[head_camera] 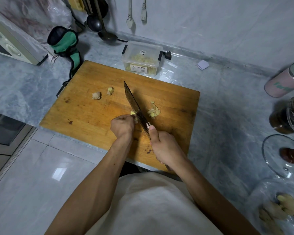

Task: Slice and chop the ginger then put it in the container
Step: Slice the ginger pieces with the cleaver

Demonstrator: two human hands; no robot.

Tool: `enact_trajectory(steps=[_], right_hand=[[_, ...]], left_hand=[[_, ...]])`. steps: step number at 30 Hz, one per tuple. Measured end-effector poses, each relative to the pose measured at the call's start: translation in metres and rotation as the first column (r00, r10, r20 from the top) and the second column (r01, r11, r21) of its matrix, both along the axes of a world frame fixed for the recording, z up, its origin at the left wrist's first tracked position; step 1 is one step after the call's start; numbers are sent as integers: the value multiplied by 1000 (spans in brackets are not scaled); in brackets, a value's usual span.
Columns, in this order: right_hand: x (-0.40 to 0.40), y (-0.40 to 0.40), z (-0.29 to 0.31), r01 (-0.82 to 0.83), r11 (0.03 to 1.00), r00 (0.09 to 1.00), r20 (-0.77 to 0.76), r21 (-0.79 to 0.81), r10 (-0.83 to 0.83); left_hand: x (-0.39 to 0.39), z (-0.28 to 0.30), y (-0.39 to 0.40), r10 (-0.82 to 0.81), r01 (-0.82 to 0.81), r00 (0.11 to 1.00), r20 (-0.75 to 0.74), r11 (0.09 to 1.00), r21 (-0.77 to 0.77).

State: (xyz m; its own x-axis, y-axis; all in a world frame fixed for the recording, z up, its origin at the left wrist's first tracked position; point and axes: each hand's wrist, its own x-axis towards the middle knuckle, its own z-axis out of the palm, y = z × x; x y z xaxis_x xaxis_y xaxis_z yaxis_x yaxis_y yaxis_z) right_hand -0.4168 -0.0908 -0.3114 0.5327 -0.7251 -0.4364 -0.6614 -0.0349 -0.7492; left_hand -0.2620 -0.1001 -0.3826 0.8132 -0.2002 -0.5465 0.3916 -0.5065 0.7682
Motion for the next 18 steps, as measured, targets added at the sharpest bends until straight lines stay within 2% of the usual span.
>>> enact_trajectory(steps=[18], right_hand=[[1,-2,-6,-23,1000,1000,-12,0,23]], left_hand=[[-3,0,0,16,-16,1000,11,1000,-12]])
